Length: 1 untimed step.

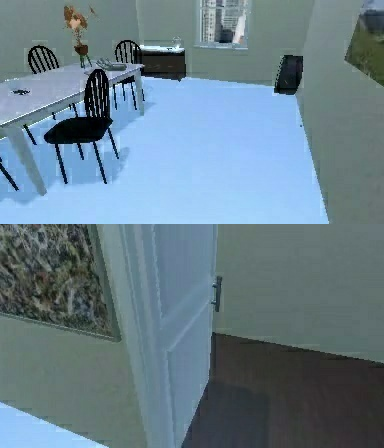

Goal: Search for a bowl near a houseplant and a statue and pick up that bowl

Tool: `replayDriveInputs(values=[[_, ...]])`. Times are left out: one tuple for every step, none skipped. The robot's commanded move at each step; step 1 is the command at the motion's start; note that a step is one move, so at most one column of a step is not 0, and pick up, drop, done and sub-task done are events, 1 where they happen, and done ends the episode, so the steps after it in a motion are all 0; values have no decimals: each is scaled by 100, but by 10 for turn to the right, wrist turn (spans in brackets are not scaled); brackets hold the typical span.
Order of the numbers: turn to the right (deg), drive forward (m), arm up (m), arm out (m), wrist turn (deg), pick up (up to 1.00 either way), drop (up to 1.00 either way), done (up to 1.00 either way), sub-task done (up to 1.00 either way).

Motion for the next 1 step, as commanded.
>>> replayDriveInputs(values=[[0, 100, 0, 0, 0, 0, 0, 0, 0]])
